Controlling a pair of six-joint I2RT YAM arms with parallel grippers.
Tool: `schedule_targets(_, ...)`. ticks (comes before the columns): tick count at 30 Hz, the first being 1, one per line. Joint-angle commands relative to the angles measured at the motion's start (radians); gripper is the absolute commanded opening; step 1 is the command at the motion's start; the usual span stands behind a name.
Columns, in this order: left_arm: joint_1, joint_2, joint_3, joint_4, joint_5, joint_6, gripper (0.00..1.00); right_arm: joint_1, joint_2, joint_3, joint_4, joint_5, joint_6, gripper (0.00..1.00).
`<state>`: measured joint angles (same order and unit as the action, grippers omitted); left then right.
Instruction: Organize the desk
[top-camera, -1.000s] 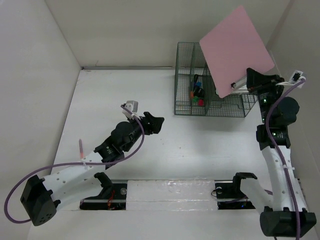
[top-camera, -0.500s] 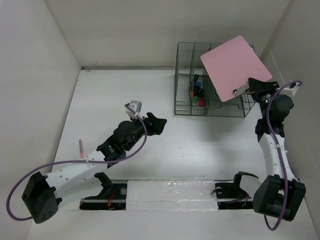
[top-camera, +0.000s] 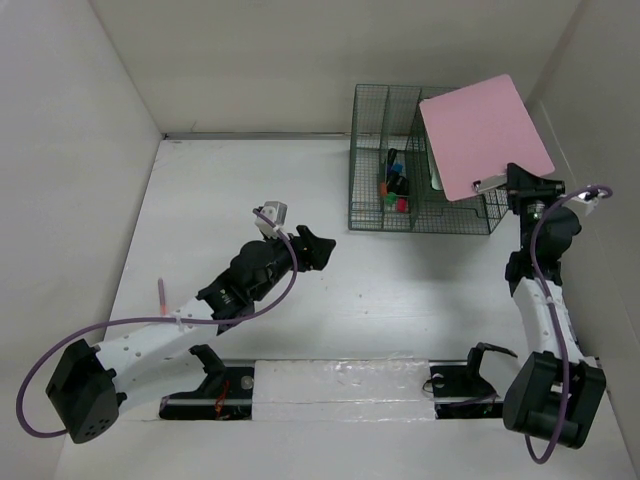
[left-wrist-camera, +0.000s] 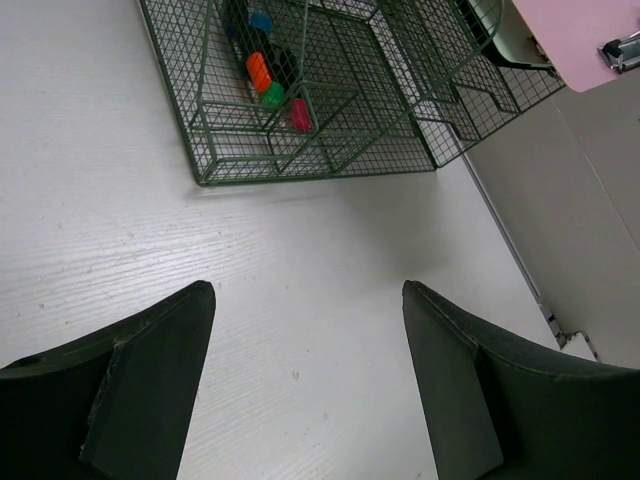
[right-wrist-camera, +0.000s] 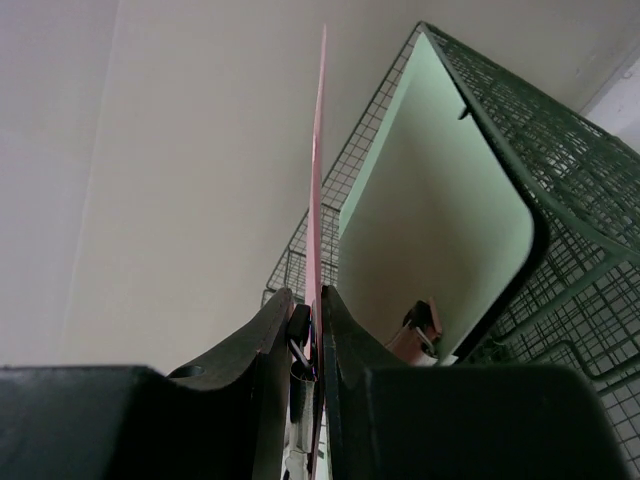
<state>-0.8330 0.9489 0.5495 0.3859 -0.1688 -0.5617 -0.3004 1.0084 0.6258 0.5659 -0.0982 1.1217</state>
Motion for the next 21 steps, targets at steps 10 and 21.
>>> schedule_targets(10, 0.014, 0.019, 0.04, 0.059, 0.04, -0.004, 0.72, -0.006, -0.011, -0.097, 0.226, 0.193, 0.171, 0.0)
schedule_targets(21, 0.014, 0.034, 0.049, 0.07, 0.048, -0.009, 0.72, 0.113, 0.084, -0.003, 0.137, 0.221, 0.116, 0.07)
